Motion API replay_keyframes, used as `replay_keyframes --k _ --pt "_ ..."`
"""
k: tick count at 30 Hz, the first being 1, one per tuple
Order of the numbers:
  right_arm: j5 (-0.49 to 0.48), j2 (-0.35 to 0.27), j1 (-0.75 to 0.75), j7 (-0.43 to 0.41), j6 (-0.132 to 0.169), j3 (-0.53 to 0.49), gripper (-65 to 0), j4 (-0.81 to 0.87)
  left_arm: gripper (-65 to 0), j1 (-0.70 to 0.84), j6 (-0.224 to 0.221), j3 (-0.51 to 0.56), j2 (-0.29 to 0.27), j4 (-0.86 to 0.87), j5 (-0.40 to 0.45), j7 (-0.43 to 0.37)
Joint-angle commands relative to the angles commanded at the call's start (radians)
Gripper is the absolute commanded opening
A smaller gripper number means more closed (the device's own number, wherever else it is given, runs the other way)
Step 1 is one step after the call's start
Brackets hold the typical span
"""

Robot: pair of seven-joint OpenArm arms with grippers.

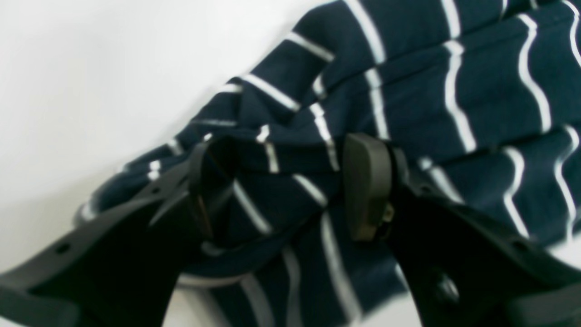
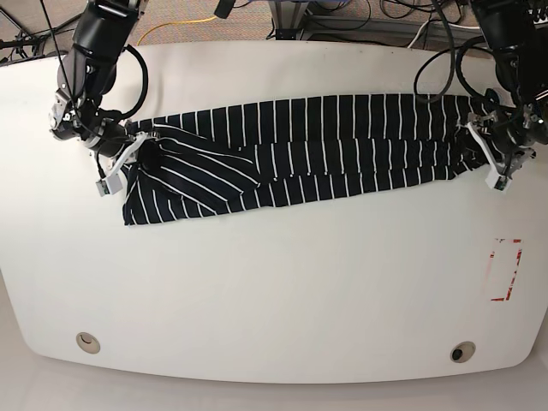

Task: Fold the T-shirt properly
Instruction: 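Drag the folded strip with both grippers to straighten it on the table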

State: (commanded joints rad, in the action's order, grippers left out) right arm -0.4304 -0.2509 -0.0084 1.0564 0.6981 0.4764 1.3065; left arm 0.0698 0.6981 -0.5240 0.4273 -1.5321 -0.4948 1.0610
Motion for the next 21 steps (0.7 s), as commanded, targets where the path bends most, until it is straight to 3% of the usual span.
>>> replay_keyframes --k 5,8,12,17,21 --pt "-0.002 0.018 0.002 0.0 0.0 -0.006 -62.6 0.0 -29.6 0.011 0.0 -0.143 0.021 0.005 -0.18 0.104" --pt "0.0 0.032 0.002 0.0 0.0 -0.006 -62.6 0.0 -24.7 0.044 0.0 -0.216 0.021 0.005 -0.273 0.126" --pt "0.0 0.034 0.0 0.0 0.0 -0.006 -62.6 0.0 -20.3 0.084 0.0 -0.256 0.015 0.009 -0.288 0.126" --pt "-0.002 0.037 0.0 0.0 0.0 -0.006 -62.6 0.0 -19.9 0.091 0.0 -0.275 0.018 0.112 -0.29 0.121" --pt "-0.002 0.034 -0.006 0.0 0.0 -0.005 -62.8 0.0 -19.9 0.098 0.0 -0.269 0.023 0.204 -0.288 0.037"
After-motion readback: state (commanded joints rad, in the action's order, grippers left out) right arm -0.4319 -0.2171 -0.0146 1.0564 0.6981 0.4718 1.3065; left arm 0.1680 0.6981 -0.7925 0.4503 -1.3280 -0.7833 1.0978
